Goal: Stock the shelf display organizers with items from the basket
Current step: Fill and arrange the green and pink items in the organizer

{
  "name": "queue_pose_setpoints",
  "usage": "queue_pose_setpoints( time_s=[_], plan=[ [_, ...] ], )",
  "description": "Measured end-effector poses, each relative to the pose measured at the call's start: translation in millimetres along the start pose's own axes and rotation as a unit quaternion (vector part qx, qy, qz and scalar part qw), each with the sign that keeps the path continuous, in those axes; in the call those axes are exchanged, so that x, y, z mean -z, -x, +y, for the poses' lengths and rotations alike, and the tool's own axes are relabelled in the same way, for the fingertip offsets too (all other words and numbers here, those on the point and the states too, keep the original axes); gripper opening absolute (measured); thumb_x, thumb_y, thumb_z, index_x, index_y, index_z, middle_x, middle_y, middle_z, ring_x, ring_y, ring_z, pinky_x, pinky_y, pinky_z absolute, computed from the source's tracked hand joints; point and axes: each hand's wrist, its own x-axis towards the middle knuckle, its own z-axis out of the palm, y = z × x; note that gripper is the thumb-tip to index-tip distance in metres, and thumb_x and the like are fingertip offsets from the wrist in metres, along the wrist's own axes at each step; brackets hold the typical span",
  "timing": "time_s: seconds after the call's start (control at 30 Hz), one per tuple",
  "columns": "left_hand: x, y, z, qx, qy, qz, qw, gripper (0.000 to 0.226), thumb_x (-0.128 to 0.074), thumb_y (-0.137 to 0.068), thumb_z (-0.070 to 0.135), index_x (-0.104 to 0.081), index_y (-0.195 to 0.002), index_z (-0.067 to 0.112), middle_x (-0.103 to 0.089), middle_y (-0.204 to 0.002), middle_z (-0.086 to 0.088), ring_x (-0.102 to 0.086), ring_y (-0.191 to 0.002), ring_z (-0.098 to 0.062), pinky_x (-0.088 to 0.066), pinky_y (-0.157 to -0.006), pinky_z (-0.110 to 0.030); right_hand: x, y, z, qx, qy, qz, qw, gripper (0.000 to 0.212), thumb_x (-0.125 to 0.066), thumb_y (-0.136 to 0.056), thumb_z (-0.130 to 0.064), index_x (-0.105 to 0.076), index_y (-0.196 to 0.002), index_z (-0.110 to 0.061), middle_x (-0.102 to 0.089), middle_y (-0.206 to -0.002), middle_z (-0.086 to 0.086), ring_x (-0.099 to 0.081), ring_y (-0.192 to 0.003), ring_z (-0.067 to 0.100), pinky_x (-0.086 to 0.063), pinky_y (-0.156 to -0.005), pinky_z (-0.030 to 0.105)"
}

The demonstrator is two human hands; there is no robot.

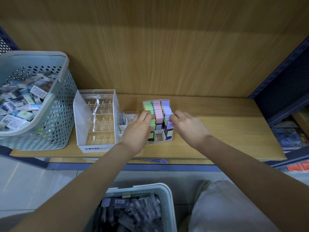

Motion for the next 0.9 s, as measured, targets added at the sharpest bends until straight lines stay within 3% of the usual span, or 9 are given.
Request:
queue_pose_setpoints(
  time_s=[0.1, 0.3, 0.37, 0.43, 0.57, 0.63, 0.73, 0.8, 0.9],
  plan=[
    [2, -1, 1, 0.001, -0.038, -0.010, 0.999, 0.046, -0.045, -0.095, 0.006, -0.035, -0.138, 0.016, -0.034, -0.142, -0.001, -0.035, -0.127, -0.021, -0.028, -0.104, -0.031, -3, 4, -2, 0.043, 0.035, 0.015, 0.998, 0.051, -0.076, -0.025, 0.008, -0.065, -0.070, -0.014, -0.056, -0.064, -0.001, -0.053, -0.053, 0.017, -0.030, -0.040, 0.020],
    [14, 11, 15, -0.006, -0.111, 0.004, 0.994, 0.059, -0.046, -0.090, 0.000, -0.027, -0.144, 0.012, -0.014, -0.156, -0.009, -0.010, -0.143, -0.026, -0.009, -0.115, -0.033, -7, 31, -15, 0.026, -0.005, 0.055, 0.998, 0.069, -0.079, -0.040, -0.002, -0.066, -0.107, -0.004, -0.065, -0.087, 0.009, -0.062, -0.072, 0.025, -0.052, -0.062, 0.029],
    [17, 32, 20, -0.043, -0.098, 0.068, 0.992, 0.052, -0.051, -0.086, -0.001, -0.041, -0.136, 0.009, -0.034, -0.146, -0.014, -0.029, -0.135, -0.029, -0.018, -0.110, -0.034, -1, 43, -28, 0.045, -0.035, 0.079, 0.995, 0.062, -0.079, -0.045, -0.002, -0.064, -0.104, -0.008, -0.062, -0.087, 0.007, -0.061, -0.074, 0.025, -0.049, -0.065, 0.031],
    [17, 60, 15, -0.088, -0.105, 0.108, 0.985, 0.044, -0.060, -0.075, -0.003, -0.055, -0.117, 0.008, -0.055, -0.122, -0.012, -0.047, -0.112, -0.027, -0.028, -0.095, -0.032, 1, 54, -43, 0.094, -0.058, 0.119, 0.987, 0.054, -0.079, -0.050, -0.005, -0.061, -0.102, -0.010, -0.059, -0.086, 0.005, -0.058, -0.073, 0.023, -0.037, -0.069, 0.029],
    [-3, 131, -14, -0.107, -0.118, 0.093, 0.983, 0.049, -0.068, -0.058, -0.001, -0.048, -0.101, 0.012, -0.060, -0.097, -0.008, -0.042, -0.091, -0.022, -0.030, -0.079, -0.031, -15, 79, -83, 0.187, -0.067, 0.130, 0.971, 0.051, -0.075, -0.059, -0.014, -0.053, -0.105, -0.010, -0.060, -0.089, 0.004, -0.057, -0.076, 0.022, -0.033, -0.070, 0.029],
    [-20, 166, -32, -0.075, -0.115, 0.034, 0.990, 0.057, -0.075, -0.052, 0.000, -0.048, -0.099, 0.015, -0.060, -0.093, -0.005, -0.042, -0.087, -0.021, -0.030, -0.075, -0.030, -33, 91, -106, 0.212, -0.087, 0.076, 0.970, 0.059, -0.078, -0.053, -0.018, -0.049, -0.103, -0.012, -0.061, -0.090, 0.002, -0.059, -0.078, 0.020, -0.042, -0.071, 0.028],
    [-56, 211, -58, -0.008, -0.069, -0.064, 0.995, 0.049, -0.082, -0.051, 0.009, -0.058, -0.092, 0.021, -0.059, -0.089, 0.004, -0.055, -0.081, -0.015, -0.043, -0.070, -0.024, -62, 102, -137, 0.177, -0.160, -0.064, 0.969, 0.062, -0.085, -0.041, -0.018, -0.060, -0.098, -0.017, -0.061, -0.086, -0.002, -0.061, -0.076, 0.016, -0.048, -0.063, 0.022],
    [-76, 235, -70, 0.057, -0.033, -0.115, 0.991, 0.035, -0.079, -0.060, 0.014, -0.059, -0.088, 0.024, -0.058, -0.086, 0.005, -0.059, -0.074, -0.013, -0.045, -0.063, -0.020, -81, 109, -157, 0.128, -0.207, -0.147, 0.959, 0.051, -0.079, -0.061, -0.016, -0.062, -0.108, -0.015, -0.061, -0.101, 0.001, -0.061, -0.091, 0.018, -0.048, -0.072, 0.024],
    [-109, 264, -89, 0.155, 0.053, -0.221, 0.961, 0.027, -0.049, -0.088, 0.009, -0.056, -0.114, 0.016, -0.055, -0.115, -0.005, -0.056, -0.104, -0.024, -0.044, -0.088, -0.029, -118, 128, -182, 0.074, -0.285, -0.301, 0.907, 0.047, -0.043, -0.094, -0.012, -0.035, -0.140, -0.015, -0.040, -0.141, 0.007, -0.040, -0.128, 0.025, -0.037, -0.101, 0.033]
  ],
)
